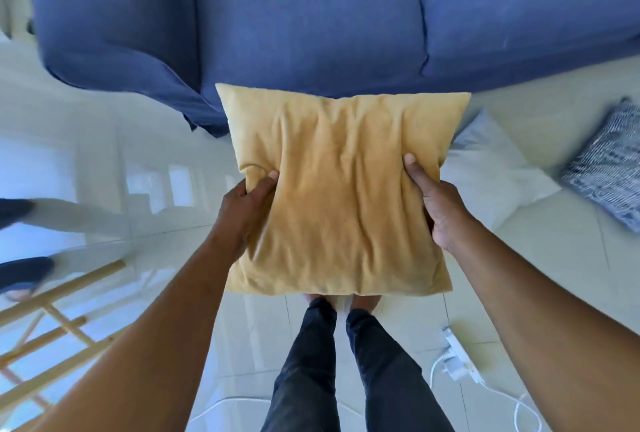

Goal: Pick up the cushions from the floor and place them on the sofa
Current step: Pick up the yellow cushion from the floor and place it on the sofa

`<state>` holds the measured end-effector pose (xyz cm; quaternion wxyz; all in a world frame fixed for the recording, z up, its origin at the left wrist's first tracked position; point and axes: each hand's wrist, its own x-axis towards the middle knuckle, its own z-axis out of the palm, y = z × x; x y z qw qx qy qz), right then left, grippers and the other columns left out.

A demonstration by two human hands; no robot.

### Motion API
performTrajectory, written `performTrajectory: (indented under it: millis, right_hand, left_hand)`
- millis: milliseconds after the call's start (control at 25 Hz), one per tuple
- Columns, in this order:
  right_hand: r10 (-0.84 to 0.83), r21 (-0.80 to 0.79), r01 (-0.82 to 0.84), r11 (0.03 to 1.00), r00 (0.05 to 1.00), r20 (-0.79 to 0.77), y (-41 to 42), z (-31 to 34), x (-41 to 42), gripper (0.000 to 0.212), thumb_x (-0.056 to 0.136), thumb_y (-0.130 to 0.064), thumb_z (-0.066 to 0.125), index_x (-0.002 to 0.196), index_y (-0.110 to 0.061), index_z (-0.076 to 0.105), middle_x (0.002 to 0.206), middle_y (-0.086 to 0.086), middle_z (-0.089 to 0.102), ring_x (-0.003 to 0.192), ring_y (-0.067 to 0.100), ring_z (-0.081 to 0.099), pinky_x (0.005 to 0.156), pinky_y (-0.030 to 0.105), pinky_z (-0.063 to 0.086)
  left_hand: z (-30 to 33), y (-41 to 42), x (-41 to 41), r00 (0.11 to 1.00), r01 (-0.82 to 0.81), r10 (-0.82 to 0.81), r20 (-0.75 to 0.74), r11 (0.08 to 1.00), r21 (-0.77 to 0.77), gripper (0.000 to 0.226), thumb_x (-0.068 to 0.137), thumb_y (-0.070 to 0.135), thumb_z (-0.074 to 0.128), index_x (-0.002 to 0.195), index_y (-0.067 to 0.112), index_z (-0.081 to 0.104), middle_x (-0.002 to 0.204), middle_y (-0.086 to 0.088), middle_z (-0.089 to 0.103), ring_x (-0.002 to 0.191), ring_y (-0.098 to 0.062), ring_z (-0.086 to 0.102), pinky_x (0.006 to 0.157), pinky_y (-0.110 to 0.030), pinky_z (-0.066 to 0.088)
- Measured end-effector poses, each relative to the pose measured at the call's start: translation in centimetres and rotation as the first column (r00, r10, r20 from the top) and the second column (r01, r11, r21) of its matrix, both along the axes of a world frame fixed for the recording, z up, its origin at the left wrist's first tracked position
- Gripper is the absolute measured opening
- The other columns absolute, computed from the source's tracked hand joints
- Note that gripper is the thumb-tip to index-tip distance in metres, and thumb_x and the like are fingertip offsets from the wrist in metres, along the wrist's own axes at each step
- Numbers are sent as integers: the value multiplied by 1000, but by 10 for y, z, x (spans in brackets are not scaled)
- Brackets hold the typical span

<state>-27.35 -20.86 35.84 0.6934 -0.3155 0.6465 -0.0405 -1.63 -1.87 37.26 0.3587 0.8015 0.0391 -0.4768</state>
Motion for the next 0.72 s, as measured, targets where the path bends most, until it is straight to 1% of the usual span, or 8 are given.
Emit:
performTrajectory:
  millis: [80,120,240,360,440,560,640,720]
  right_hand:
    - [10,-40,-9,999,1000,22,-9,48,6,83,47,-81,86,105,-23,73,87,-14,83,91,12,76,75,31,56]
    - [12,-64,-11,998,1000,25,-14,69,10,80,48,-80,87,103,-24,73,86,-14,83,91,12,76,73,31,55]
    - [38,-133,-31,991,998,49,-32,128,25,78,47,-80,87,98,-24,72,78,-17,81,90,15,76,69,30,54]
    - [57,-199,-47,979,997,44,-54,161,48,81,44,-81,88,98,-22,73,85,-8,83,92,20,76,75,35,57]
    - [73,-233,-61,971,996,43,-66,174,66,82,44,-80,88,99,-21,72,96,-2,81,94,22,75,81,38,58]
    - [90,-279,-77,957,995,32,-88,190,103,86,46,-79,88,105,-18,72,105,1,79,96,24,74,89,42,59]
    - [90,-298,-83,951,996,10,-104,197,129,89,47,-78,88,109,-16,72,107,2,79,98,25,74,91,43,59]
    - [85,-308,-88,947,996,-24,-117,200,152,90,49,-78,87,110,-15,72,109,3,78,99,26,73,93,44,58]
  left_hand:
    - [47,-5,-2,999,-29,29,22,999,-27,63,63,77,79,113,38,74,109,11,81,105,-17,74,93,-41,59]
    - [67,-7,-4,998,-39,40,39,998,-46,67,64,77,78,119,38,73,116,9,79,108,-19,73,98,-44,57]
    - [120,-16,-2,996,-55,64,64,990,-127,51,66,76,76,105,43,72,118,10,78,109,-18,73,98,-44,58]
    - [146,-26,9,992,-73,89,85,982,-177,51,68,75,75,107,42,70,120,9,77,110,-19,73,100,-45,57]
    - [156,-33,21,990,-90,110,85,973,-214,60,71,74,74,119,38,70,124,7,76,113,-21,71,102,-47,56]
    - [163,-50,50,986,-115,140,86,961,-250,76,72,73,73,136,33,66,127,6,74,115,-21,70,106,-49,54]
    - [162,-66,76,987,-130,151,63,958,-255,76,72,74,72,136,32,65,127,5,74,115,-22,70,107,-51,54]
    - [160,-79,97,987,-134,151,50,957,-258,66,73,73,72,128,36,68,125,8,74,115,-22,69,106,-51,54]
